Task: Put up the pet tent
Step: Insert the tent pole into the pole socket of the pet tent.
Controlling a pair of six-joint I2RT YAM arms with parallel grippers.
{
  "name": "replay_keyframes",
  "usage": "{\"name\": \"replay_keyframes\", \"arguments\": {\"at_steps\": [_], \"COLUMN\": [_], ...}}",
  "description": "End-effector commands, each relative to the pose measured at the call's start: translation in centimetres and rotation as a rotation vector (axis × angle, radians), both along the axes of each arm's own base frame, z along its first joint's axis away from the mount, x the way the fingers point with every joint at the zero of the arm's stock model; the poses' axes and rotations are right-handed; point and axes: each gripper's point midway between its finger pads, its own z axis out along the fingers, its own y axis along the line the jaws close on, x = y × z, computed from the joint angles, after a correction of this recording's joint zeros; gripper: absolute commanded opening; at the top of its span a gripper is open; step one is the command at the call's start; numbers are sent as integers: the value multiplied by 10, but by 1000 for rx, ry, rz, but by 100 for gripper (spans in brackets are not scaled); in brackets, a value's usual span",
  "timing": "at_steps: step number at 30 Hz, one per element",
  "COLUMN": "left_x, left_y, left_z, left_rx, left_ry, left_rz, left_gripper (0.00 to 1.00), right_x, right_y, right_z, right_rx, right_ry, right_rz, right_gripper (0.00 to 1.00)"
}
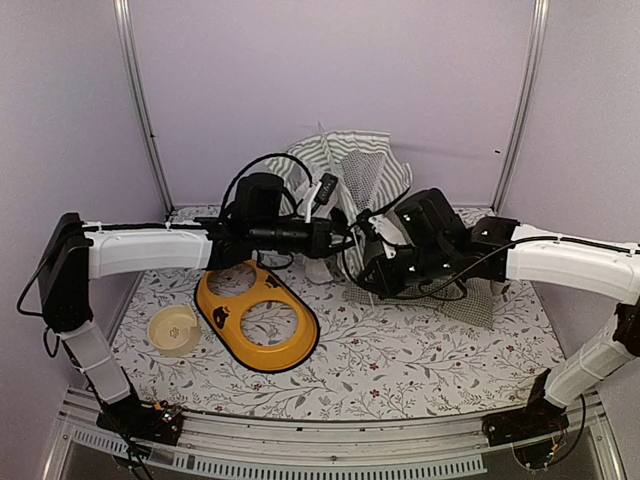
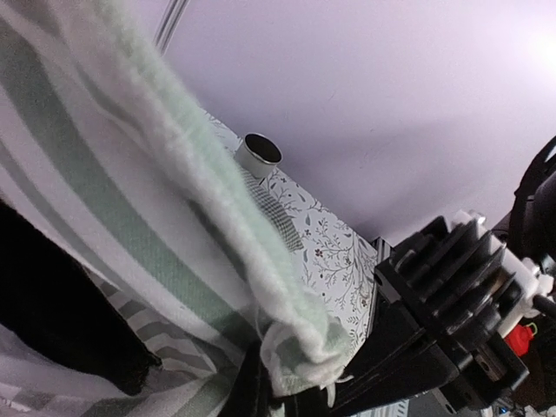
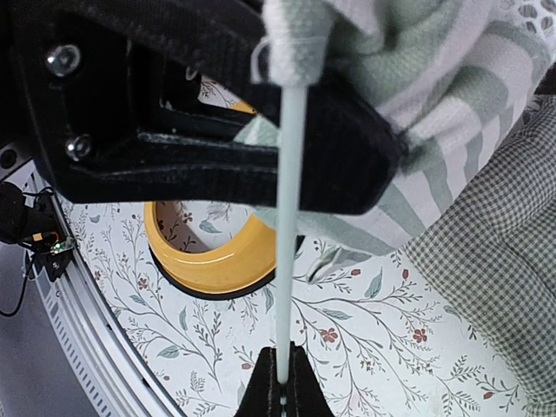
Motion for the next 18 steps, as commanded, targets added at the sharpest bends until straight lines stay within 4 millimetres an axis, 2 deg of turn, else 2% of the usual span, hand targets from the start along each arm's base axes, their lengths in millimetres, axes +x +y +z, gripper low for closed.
{"name": "replay_keyframes", "arguments": {"at_steps": [1, 9, 13, 18], "left_x": [-58, -29, -20, -14], "left_y": [-5, 7, 9, 14], "left_z": [-43, -69, -73, -87], "left_rx": [69, 151, 163, 204], "left_ry": [192, 196, 162, 133], "left_rz": [-190, -48, -6, 25], "left_gripper": [0, 0, 0, 0], "right_x": [52, 41, 37, 28], "right_y": [15, 25, 25, 25], "right_z": [56, 35, 27, -6], "right_rx": [154, 159, 154, 117], "right_ry": [-191, -120, -90, -4], "right_rz": [-94, -31, -18, -3], "right_gripper": [0, 0, 0, 0]}}
